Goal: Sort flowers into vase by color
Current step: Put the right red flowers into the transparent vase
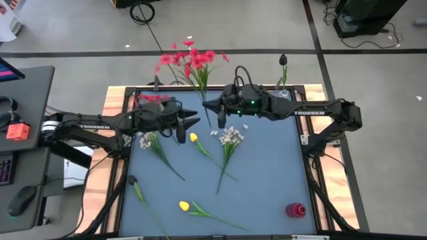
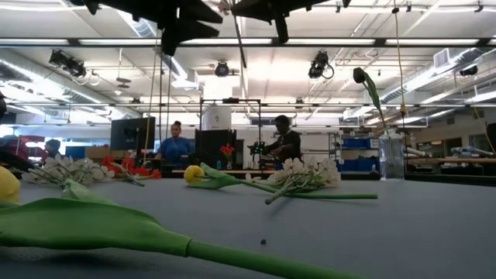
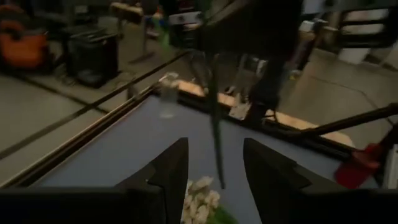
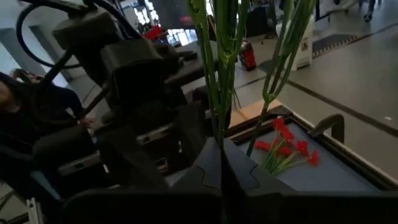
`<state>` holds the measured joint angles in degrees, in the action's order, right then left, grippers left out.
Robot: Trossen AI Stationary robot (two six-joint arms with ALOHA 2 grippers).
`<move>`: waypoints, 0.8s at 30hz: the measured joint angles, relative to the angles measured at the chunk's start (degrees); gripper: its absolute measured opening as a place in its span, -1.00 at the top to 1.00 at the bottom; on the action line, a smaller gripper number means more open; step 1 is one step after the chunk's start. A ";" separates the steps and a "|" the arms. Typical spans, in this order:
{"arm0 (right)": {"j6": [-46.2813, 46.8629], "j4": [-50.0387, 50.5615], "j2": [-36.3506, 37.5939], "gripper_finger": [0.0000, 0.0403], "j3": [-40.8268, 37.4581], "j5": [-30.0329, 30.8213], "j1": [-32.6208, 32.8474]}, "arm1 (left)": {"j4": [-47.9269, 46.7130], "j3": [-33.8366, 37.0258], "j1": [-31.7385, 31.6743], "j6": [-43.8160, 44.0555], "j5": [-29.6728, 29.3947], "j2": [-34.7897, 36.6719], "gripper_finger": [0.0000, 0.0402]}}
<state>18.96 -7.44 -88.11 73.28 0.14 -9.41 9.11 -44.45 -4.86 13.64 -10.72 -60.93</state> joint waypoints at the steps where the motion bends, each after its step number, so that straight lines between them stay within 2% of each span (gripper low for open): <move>1: -0.40 -0.81 0.02 0.99 0.03 0.01 0.15 | 1.84 0.00 -0.02 -0.28 1.17 -0.51 0.20; 5: -2.54 -0.54 0.08 0.98 0.04 -0.72 0.44 | 7.40 0.02 -0.15 -2.09 5.64 -4.06 0.20; 11: -3.72 -0.59 0.06 0.97 0.04 -2.22 0.33 | 12.58 0.02 -1.34 -1.09 6.05 -7.87 0.22; 14: -3.71 -0.64 0.06 0.96 0.06 -3.28 0.46 | 14.53 0.02 -1.81 -0.08 9.04 -8.51 0.35; 17: -3.99 -1.17 0.06 0.96 0.10 -3.44 0.72 | 15.08 0.04 -2.44 0.40 11.48 -8.54 0.56; 20: -4.12 -2.04 0.06 0.96 0.11 -3.40 0.69 | 15.21 0.04 -2.49 1.22 10.29 -8.54 0.72; 24: -4.36 -4.44 0.06 0.96 0.11 -3.21 0.66 | 15.80 0.02 -2.49 2.16 8.07 -8.45 0.76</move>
<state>14.60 -11.88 -88.05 73.38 -3.07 -8.75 24.92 -44.42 -7.35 15.80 -2.65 -69.38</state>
